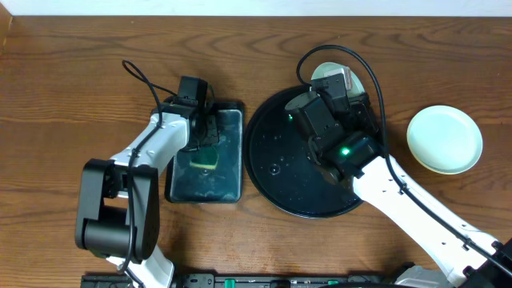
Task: Clean dirty plates on tray and stack at the side
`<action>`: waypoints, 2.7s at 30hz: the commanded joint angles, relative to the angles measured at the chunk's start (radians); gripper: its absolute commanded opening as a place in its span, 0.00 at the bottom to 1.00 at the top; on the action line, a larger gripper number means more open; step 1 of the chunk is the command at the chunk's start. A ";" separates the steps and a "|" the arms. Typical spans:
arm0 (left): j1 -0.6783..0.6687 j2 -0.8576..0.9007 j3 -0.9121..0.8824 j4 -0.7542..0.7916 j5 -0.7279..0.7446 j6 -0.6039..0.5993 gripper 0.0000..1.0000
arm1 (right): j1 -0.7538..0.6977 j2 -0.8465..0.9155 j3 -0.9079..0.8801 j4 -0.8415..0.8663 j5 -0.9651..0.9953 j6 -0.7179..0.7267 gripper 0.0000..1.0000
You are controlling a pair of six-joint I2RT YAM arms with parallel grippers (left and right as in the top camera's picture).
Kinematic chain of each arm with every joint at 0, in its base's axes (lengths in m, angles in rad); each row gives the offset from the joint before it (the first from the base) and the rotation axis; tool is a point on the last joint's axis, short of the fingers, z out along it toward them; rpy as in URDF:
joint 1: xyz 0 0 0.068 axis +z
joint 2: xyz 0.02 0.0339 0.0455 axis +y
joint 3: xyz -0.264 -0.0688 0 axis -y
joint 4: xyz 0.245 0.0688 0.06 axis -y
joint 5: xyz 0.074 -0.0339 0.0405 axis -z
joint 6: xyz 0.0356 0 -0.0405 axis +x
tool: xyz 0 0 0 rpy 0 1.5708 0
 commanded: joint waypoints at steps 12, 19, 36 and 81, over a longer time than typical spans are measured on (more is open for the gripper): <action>0.002 -0.166 0.005 -0.087 0.013 -0.009 0.49 | 0.008 -0.017 0.004 -0.002 0.019 0.013 0.01; 0.002 -0.161 -0.052 -0.087 0.013 -0.057 0.35 | 0.008 -0.017 0.004 -0.002 0.019 0.016 0.01; 0.002 0.054 -0.073 -0.053 0.013 -0.057 0.20 | 0.008 -0.017 0.004 -0.002 0.019 0.019 0.01; 0.002 0.024 -0.052 -0.046 0.092 -0.054 0.08 | 0.008 -0.017 0.004 -0.006 0.019 0.019 0.01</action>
